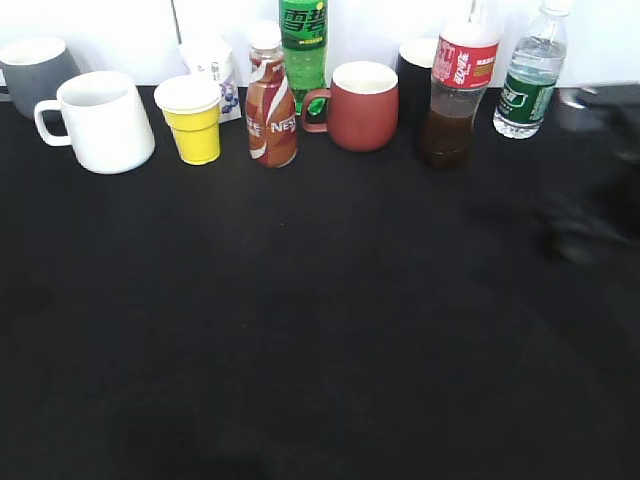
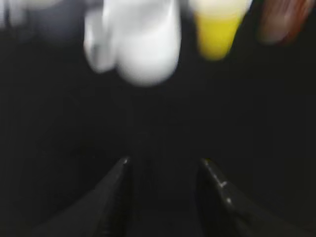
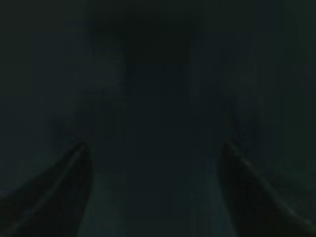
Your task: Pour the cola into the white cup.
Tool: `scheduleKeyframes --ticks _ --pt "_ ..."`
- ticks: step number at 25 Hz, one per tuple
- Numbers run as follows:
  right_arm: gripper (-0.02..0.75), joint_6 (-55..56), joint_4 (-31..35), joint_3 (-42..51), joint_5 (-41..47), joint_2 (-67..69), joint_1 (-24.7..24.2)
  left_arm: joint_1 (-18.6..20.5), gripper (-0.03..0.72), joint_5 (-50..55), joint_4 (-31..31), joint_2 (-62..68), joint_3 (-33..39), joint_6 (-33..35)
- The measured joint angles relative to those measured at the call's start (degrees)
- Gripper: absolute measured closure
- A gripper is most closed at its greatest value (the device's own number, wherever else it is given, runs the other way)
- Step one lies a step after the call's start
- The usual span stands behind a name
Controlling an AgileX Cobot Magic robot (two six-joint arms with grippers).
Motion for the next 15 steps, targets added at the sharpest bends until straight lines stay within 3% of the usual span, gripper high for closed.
scheduleKeyframes --ticks 2,4,10,15 --pt "0.16 -5.8 4.6 -2.6 11.8 -4.8 0.0 0.0 0.188 13.2 -2.6 0.0 -2.9 0.3" --pt "0.161 -9.0 7.9 -3.3 14.9 -12.4 0.0 0.0 0.148 23.4 -3.4 -0.8 -3.6 0.4" --pt "0.162 -9.7 8.9 -1.4 21.0 -40.2 0.0 0.0 0.142 24.9 -5.1 -24.4 -2.7 5.1" --pt "0.163 -9.8 8.8 12.3 24.0 -62.5 0.0 0.0 0.202 25.2 -5.3 -48.1 7.9 5.4"
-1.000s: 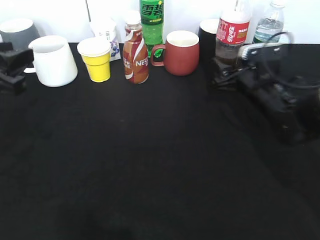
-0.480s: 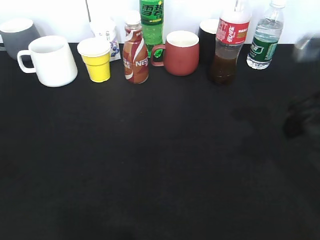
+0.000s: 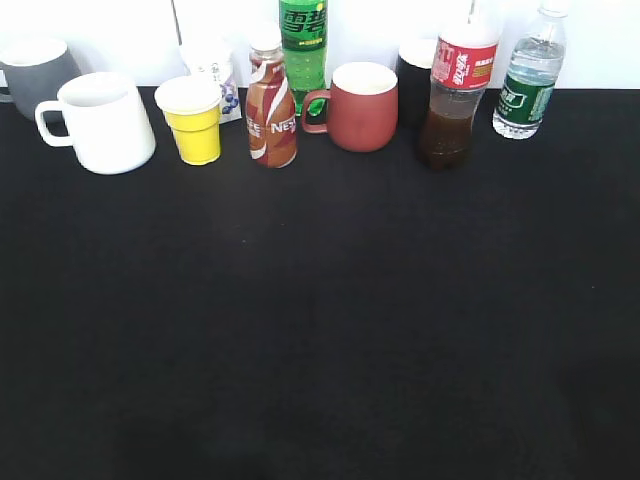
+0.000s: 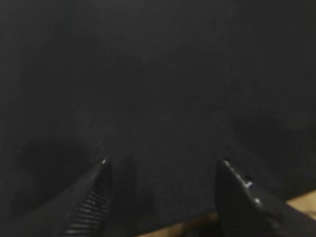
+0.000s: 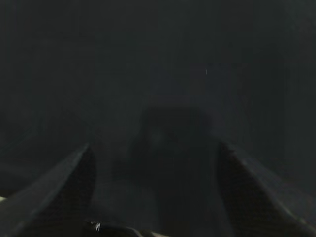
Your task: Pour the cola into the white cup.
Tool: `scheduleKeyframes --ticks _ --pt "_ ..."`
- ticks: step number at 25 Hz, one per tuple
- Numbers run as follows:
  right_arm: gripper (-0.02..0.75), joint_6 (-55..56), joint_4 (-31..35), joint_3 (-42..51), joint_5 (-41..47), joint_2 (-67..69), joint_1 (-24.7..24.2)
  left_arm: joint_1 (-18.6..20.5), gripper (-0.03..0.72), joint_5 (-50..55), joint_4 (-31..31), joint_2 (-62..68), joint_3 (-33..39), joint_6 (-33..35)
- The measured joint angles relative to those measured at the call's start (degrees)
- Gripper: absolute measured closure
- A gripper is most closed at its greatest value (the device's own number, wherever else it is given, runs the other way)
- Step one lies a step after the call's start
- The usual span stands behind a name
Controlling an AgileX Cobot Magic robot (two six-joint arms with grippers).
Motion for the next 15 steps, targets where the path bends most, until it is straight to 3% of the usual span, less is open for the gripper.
scheduleKeyframes --ticks 3,7,15 --pt "0.163 0.0 -1.0 4.7 0.8 -8.0 0.0 0.0 0.211 -1.4 0.0 -5.8 3.0 0.0" --pt "0.163 0.0 -2.1 5.7 2.0 -8.3 0.0 0.0 0.24 -8.4 0.0 -5.8 5.7 0.1" --pt "0.163 -0.1 -2.1 5.7 2.0 -8.3 0.0 0.0 0.241 -8.9 0.0 -5.8 5.8 0.1"
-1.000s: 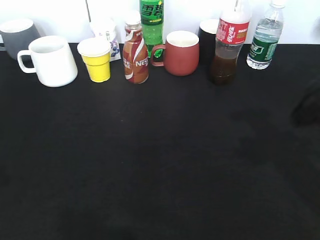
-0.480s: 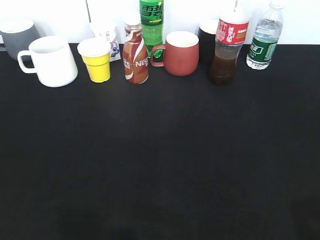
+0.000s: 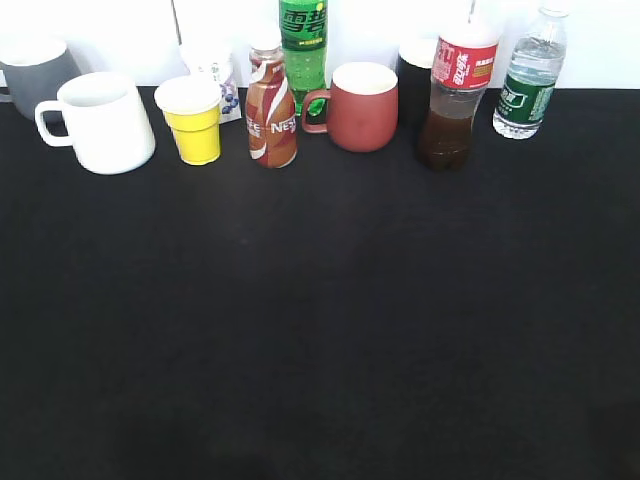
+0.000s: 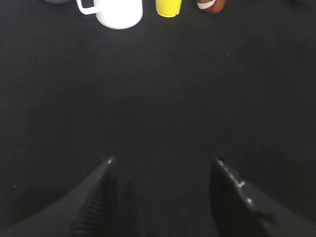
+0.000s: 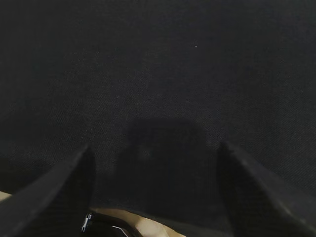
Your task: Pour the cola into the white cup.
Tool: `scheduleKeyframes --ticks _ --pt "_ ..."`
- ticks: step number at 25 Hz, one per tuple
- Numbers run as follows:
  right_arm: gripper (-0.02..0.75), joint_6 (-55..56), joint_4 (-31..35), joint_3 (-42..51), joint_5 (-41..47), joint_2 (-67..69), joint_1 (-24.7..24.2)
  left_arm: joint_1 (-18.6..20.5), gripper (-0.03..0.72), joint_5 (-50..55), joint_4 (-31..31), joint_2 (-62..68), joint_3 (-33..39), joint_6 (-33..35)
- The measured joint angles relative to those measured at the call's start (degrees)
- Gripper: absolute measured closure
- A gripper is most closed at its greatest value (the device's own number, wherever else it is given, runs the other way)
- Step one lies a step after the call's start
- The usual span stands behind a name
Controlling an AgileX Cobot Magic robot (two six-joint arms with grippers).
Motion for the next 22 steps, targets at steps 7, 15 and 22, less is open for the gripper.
scheduleKeyframes --ticks 7,15,22 --pt "0.163 0.0 0.0 0.0 0.0 0.0 0.0 0.0 0.241 0.0 0.0 0.0 0.0 0.0" --pt "0.163 0.0 0.0 0.1 0.1 -9.8 -13.3 10.3 0.244 0.0 0.0 0.0 0.0 0.0" --pt "0.163 0.0 -0.1 0.1 0.2 -13.2 -14.3 12.0 0.267 -0.1 0.0 -5.2 0.0 0.0"
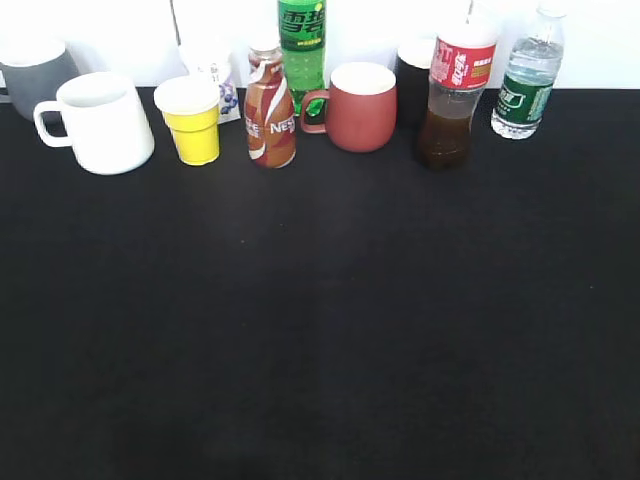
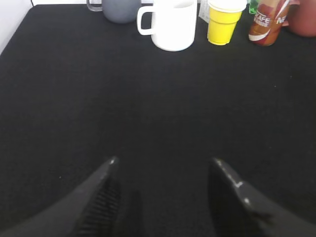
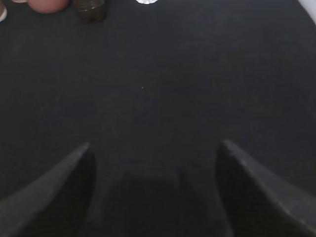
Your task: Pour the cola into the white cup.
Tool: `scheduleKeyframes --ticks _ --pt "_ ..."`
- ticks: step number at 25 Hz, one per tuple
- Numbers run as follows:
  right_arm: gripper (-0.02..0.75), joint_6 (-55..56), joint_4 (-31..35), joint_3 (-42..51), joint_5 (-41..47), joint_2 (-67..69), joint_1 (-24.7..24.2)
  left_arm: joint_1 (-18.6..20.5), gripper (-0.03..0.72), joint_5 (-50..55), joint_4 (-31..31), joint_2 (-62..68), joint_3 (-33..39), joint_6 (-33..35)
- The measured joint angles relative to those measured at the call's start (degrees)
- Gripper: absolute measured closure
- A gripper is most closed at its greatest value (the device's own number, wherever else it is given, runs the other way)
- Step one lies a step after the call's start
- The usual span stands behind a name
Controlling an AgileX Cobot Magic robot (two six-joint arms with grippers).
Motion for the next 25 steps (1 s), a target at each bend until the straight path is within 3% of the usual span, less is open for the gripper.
scheduleKeyframes --ticks 6,14,25 --pt "0.163 0.0 0.0 0.0 0.0 -0.1 -1.8 0.0 0.309 0.0 0.0 0.0 0.0 0.0" --pt "0.164 0.0 0.0 0.0 0.0 -0.1 -1.8 0.0 0.449 0.0 0.0 0.0 0.0 0.0" --pt "0.164 0.0 0.0 0.0 0.0 -0.1 -1.8 0.0 0.455 0.0 0.0 0.0 0.0 0.0"
